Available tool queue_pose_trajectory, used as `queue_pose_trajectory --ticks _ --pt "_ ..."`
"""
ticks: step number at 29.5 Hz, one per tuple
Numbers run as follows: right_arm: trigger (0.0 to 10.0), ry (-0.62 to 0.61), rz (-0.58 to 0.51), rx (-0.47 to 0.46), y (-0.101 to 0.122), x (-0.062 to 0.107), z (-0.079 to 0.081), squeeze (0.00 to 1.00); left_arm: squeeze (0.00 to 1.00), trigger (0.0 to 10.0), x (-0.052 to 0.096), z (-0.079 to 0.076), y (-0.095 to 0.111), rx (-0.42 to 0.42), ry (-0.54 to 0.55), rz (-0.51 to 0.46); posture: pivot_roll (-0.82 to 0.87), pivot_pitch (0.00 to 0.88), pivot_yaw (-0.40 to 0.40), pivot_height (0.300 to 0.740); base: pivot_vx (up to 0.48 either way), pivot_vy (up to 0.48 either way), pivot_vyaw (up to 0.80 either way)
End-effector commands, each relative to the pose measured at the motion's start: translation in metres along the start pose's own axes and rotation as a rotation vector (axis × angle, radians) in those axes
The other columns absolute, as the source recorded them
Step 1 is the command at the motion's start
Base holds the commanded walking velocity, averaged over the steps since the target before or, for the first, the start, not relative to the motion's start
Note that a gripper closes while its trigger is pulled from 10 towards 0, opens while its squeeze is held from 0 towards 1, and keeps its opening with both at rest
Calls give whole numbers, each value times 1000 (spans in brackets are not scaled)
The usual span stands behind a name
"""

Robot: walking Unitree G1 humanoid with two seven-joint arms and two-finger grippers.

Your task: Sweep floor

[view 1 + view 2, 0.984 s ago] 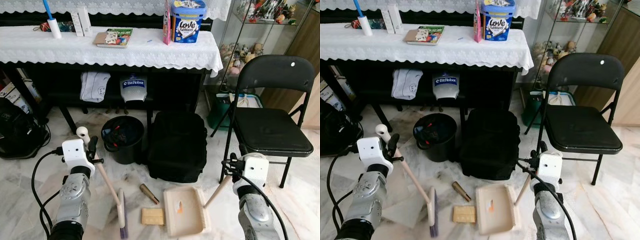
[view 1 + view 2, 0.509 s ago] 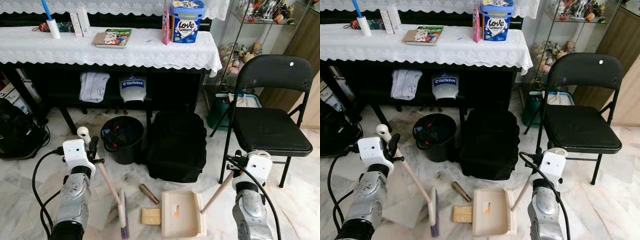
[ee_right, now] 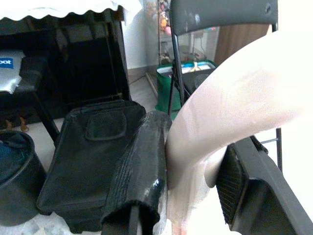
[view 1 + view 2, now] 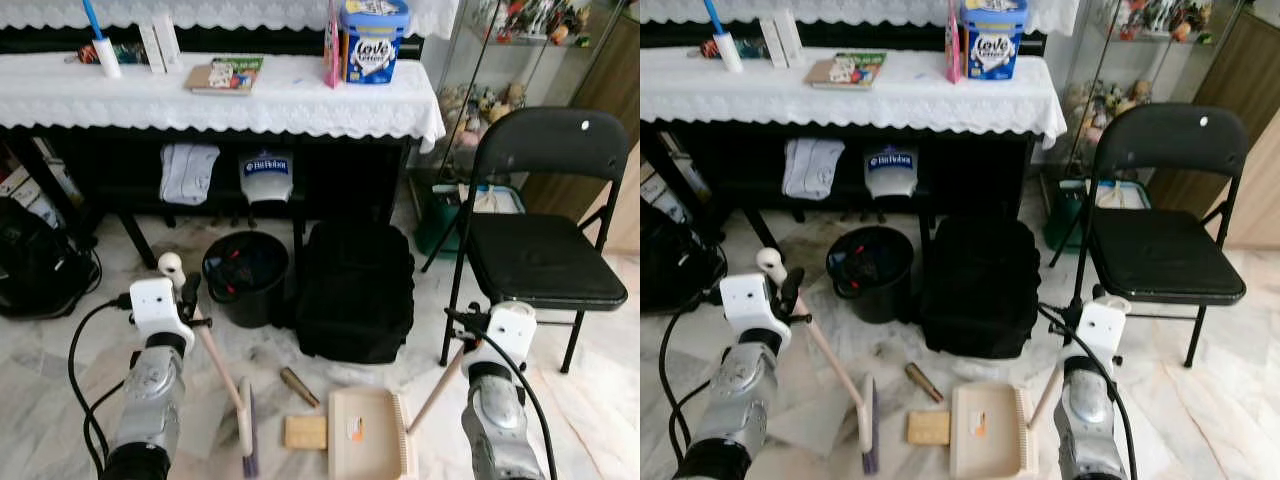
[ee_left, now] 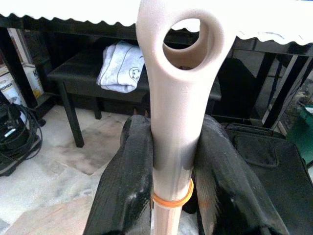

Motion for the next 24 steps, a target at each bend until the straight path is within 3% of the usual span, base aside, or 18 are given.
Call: queue_pose_trajectory --ticks 1,11,22,23,24 --pt "10000 -22 -29 -22 7 -4 -4 0 0 10000 -1 -2 8 -20 -16 -28 -15 0 6 740 0 0 0" --pt "10000 -20 51 -58 -16 1 -1 0 0 10000 -1 -3 7 -21 -24 -21 -8 0 10 740 0 0 0" --pt "10000 -4 61 -69 -19 0 2 39 0 10000 -1 -3 7 -22 -26 -20 -9 0 10 740 0 0 0" --pt "10000 -1 60 -72 -19 0 3 98 0 10000 -1 -3 7 -22 -26 -20 -9 0 11 740 0 0 0" --pt "10000 0 60 -72 -19 -1 3 545 0 10000 -1 -3 7 -22 -26 -20 -9 0 11 740 0 0 0"
Point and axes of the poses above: a point about 5 cm out from each wrist's last joint towards the gripper, its own x axis pointing back from the gripper into the wrist, its own y axis along the axis of the wrist's last joint, z = x × y, the point moved 6 cm from there along -x, pointing out of the wrist towards the gripper, and after that the axes turned 10 degrees about x, right-handed, at the moved point
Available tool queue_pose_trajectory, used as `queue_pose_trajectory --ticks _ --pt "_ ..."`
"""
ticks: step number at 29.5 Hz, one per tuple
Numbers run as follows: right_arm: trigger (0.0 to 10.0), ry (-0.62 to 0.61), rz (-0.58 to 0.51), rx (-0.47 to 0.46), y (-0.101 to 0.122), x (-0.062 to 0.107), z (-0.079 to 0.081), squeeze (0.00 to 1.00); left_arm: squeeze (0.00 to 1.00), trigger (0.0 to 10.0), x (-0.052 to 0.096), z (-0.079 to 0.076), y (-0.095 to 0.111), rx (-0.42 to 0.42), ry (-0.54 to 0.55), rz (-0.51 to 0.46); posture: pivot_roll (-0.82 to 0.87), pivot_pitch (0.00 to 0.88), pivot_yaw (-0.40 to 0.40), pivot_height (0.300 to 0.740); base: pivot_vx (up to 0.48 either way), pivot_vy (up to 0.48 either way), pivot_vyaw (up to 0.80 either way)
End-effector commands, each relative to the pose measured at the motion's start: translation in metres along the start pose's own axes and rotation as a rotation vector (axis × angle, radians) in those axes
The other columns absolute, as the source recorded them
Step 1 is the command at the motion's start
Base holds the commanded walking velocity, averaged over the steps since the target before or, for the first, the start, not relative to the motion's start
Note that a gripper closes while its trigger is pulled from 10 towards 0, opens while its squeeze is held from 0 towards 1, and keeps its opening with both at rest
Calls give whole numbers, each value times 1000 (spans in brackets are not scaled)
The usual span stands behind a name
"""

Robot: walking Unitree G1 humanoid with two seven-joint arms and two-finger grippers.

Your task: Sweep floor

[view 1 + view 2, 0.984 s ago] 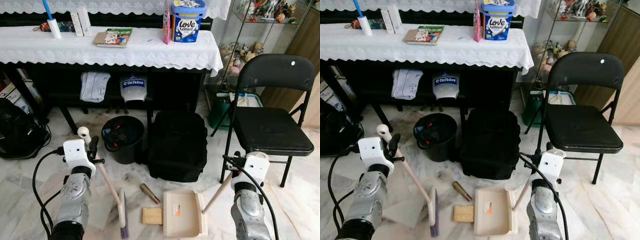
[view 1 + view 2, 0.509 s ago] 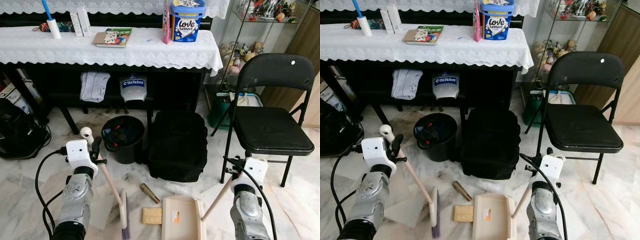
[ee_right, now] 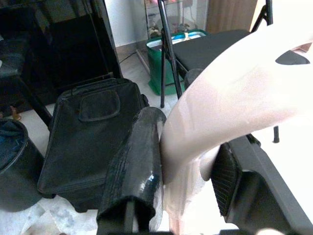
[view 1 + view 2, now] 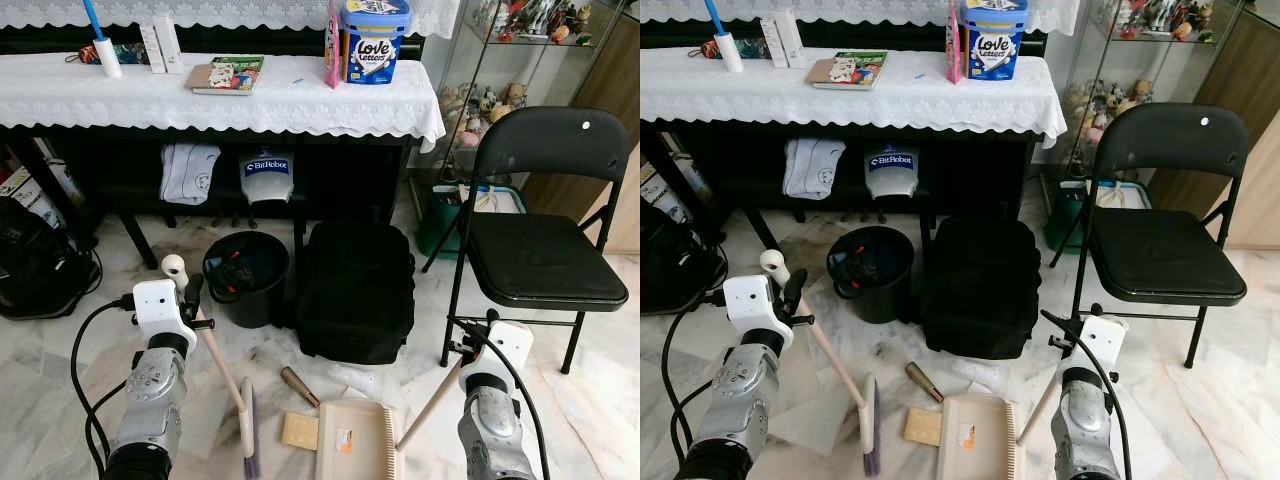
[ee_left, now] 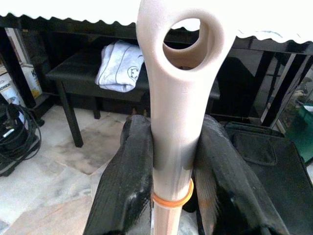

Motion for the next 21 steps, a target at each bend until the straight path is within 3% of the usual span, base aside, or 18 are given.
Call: queue_pose_trajectory --ticks 1,3,5,6,7,8,9,21 --pt "10000 -1 -26 -15 7 -3 1 565 0 10000 -1 -2 8 -20 -18 -24 -9 0 11 740 0 0 0" --pt "10000 3 -28 -15 7 -3 1 816 0 10000 -1 -2 8 -19 -18 -24 -8 0 10 740 0 0 0" --pt "10000 2 -29 -9 7 -4 1 788 0 10000 -1 -3 8 -19 -19 -23 -8 0 10 740 0 0 0" --pt "10000 2 -26 -7 6 -4 2 533 0 10000 -1 -2 8 -19 -18 -23 -8 0 10 740 0 0 0" --pt "10000 1 -24 -6 6 -4 2 98 0 10000 -1 -2 7 -19 -18 -23 -8 0 9 740 0 0 0" --pt "10000 1 -24 -6 6 -4 2 98 0 10000 -1 -2 7 -19 -18 -23 -8 0 9 740 0 0 0" --pt "10000 4 -21 -1 5 -5 2 0 0 10000 -1 -2 7 -19 -18 -23 -7 0 9 740 0 0 0" --pt "10000 24 4 30 -1 -5 0 0 0 10000 -1 -3 7 -17 -19 -19 -9 0 8 740 0 0 0"
Point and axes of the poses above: a point about 5 cm out from each wrist's last joint towards the gripper, its own x axis pointing back from the gripper into the wrist, its own y axis along the axis of the wrist's last joint, z = x × y, the point moved 6 cm from there along -x, pointing out of the wrist towards the gripper, and after that the axes turned 10 degrees about x, right-handed, at the moved point
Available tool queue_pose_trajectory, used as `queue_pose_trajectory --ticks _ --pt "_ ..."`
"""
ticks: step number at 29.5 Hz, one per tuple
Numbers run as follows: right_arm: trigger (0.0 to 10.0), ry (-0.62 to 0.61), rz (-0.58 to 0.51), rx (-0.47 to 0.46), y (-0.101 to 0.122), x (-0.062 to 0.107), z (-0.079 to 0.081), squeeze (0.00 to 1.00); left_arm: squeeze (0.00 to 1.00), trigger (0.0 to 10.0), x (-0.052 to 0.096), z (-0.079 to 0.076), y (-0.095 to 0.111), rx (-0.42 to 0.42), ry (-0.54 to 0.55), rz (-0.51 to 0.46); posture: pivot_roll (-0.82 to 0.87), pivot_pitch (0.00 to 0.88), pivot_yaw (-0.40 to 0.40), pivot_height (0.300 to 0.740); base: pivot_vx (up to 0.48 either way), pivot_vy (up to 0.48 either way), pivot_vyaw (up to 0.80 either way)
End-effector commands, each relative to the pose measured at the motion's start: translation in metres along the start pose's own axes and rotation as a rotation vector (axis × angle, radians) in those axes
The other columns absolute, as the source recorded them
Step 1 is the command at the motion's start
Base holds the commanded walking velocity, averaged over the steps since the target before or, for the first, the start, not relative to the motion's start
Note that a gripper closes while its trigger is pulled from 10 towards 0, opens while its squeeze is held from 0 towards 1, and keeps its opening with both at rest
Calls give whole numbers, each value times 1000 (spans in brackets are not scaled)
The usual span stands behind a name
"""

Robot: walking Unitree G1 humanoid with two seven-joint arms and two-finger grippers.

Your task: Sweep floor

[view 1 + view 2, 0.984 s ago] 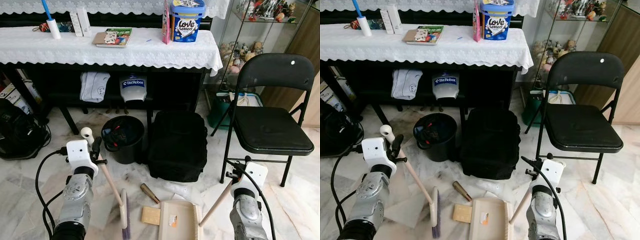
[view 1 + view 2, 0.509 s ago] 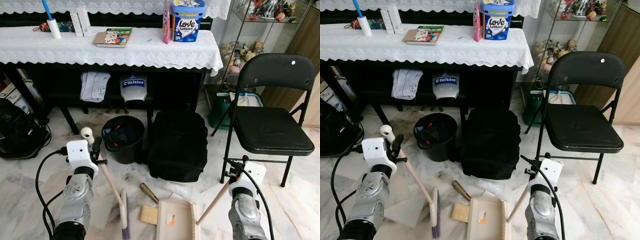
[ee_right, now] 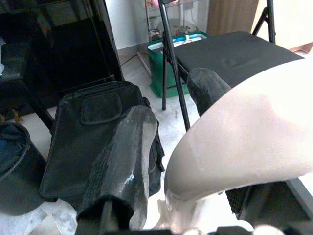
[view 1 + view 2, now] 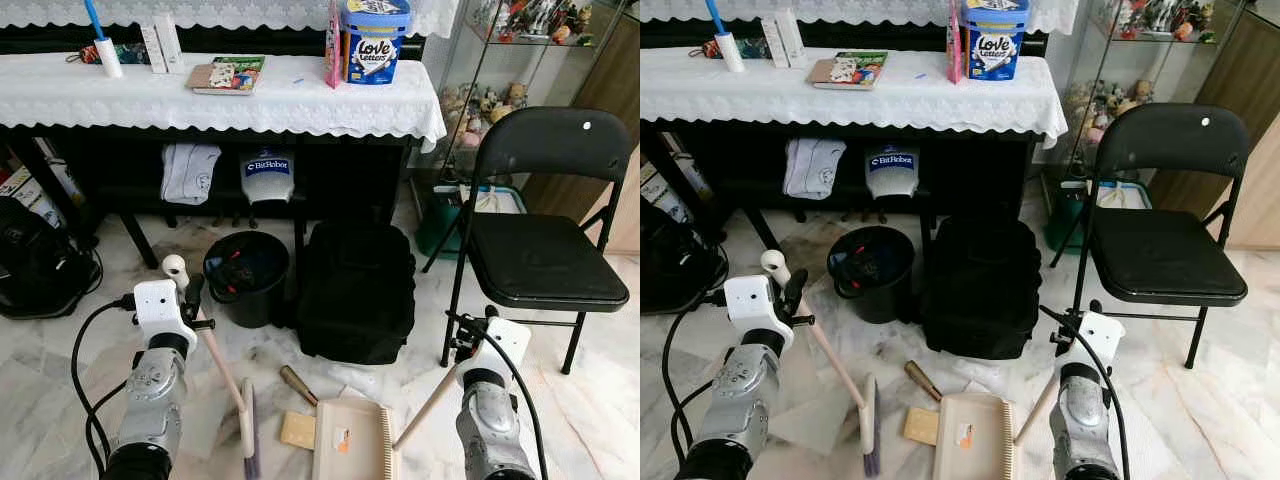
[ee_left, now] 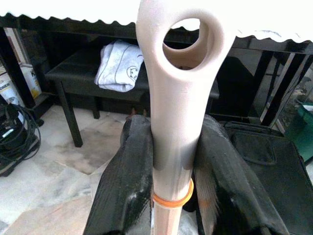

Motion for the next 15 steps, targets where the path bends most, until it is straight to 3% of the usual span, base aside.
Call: queue_pose_trajectory --ticks 1,7,15 --pt "10000 10 18 24 -4 0 -2 0 0 10000 -1 -2 7 -16 -16 -22 -9 0 8 740 0 0 0" --pt "10000 83 39 126 -15 4 -1 0 0 10000 -1 -2 7 -15 -17 -19 -10 0 8 740 0 0 0" --pt "10000 141 54 179 -22 7 1 0 0 10000 -1 -2 6 -13 -18 -17 -10 0 7 740 0 0 0"
Point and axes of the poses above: a point about 5 cm out from each wrist's last joint towards the gripper, its own x axis pointing back from the gripper into the wrist, its own y axis along the axis of the wrist's last joint, z = x × y, the point moved 6 cm from there along -x, pointing out of the wrist towards the gripper, and after that the axes turned 10 degrees about x, right-handed, at the moved point
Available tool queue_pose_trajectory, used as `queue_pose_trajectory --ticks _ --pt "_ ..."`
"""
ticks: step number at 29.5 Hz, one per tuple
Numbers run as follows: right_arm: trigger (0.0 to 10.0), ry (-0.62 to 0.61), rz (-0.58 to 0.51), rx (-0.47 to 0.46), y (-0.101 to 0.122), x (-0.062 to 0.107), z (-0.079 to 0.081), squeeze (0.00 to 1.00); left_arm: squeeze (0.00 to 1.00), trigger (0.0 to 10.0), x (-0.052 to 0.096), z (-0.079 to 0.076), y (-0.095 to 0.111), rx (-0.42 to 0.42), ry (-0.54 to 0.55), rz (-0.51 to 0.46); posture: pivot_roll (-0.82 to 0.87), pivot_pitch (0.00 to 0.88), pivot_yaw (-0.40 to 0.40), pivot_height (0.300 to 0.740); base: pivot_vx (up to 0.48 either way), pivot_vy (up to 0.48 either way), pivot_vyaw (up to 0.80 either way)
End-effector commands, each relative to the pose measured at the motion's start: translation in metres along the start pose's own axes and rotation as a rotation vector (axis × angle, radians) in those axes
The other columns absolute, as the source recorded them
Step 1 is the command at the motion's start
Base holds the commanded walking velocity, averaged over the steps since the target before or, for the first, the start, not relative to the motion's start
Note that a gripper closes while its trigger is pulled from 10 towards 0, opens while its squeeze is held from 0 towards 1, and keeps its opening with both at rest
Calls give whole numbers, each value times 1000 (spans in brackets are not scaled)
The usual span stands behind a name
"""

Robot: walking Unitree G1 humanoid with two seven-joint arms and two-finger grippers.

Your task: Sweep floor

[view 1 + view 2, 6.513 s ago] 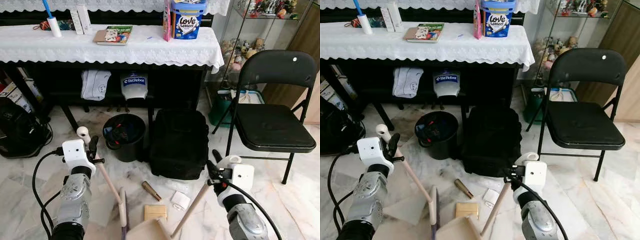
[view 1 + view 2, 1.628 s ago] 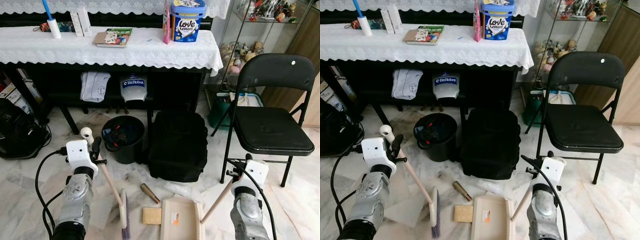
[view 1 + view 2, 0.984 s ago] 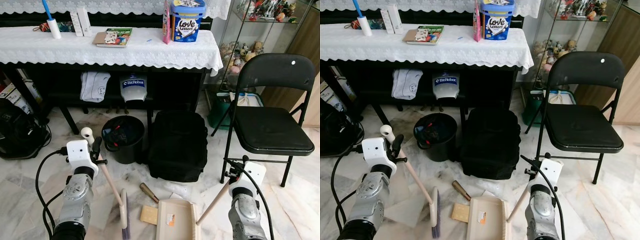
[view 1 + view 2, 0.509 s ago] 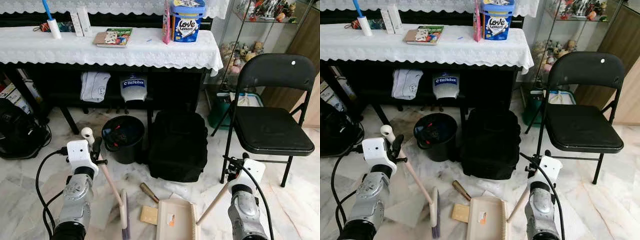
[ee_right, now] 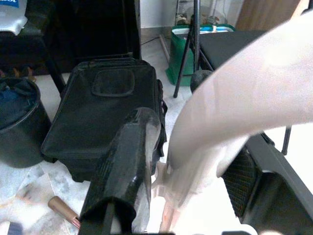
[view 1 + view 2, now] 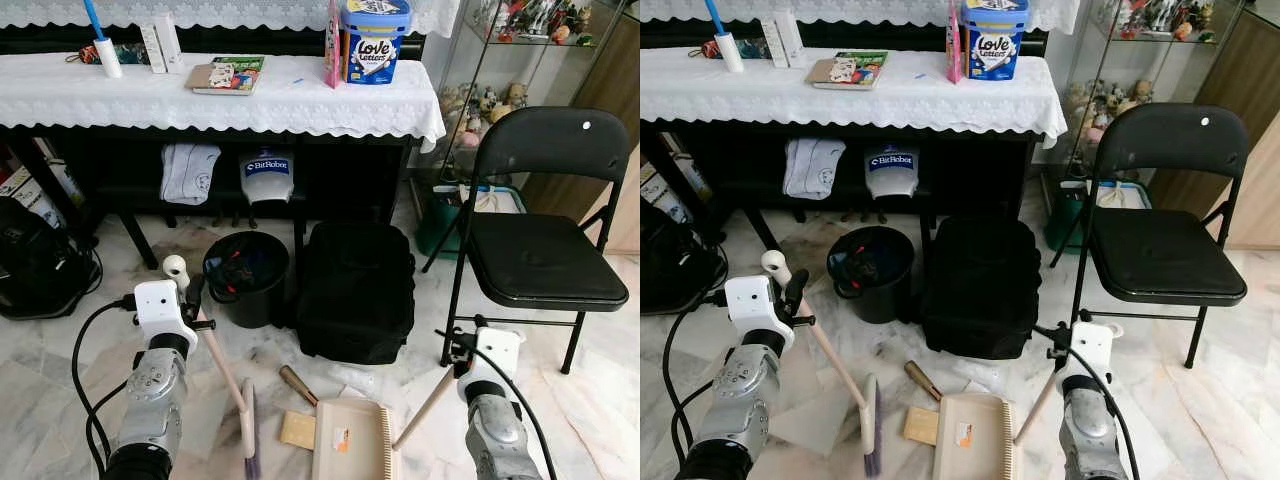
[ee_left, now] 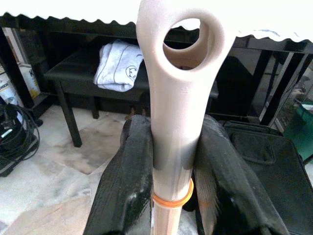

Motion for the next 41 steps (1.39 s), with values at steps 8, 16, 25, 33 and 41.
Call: queue_pose_trajectory --ticks 8,16,25,33,41 --pt "10000 31 24 41 -8 2 -2 0 0 10000 -1 -2 7 -13 -17 -20 -13 0 8 740 0 0 0" --pt "10000 59 46 54 -13 3 0 0 0 10000 -1 -2 7 -13 -16 -21 -11 0 7 740 0 0 0" --pt "10000 86 64 60 -17 3 4 0 0 10000 -2 -2 7 -10 -18 -20 -12 0 7 740 0 0 0" --pt "0 106 74 68 -18 3 7 0 0 10000 -3 -3 7 -7 -19 -18 -10 0 7 740 0 0 0" --pt "0 122 74 57 -18 3 11 0 0 10000 -3 -3 7 -6 -23 -17 -11 0 7 740 0 0 0"
Point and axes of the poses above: a point about 5 cm out from each wrist's last joint towards the gripper, its own x axis pointing back from the gripper into the wrist, its own y axis along the axis of the wrist's last joint, z = x × y, the point moved 6 cm from there along -x, pointing out of the wrist towards the gripper, and after that the axes turned 10 degrees about x, right-handed, at the moved point
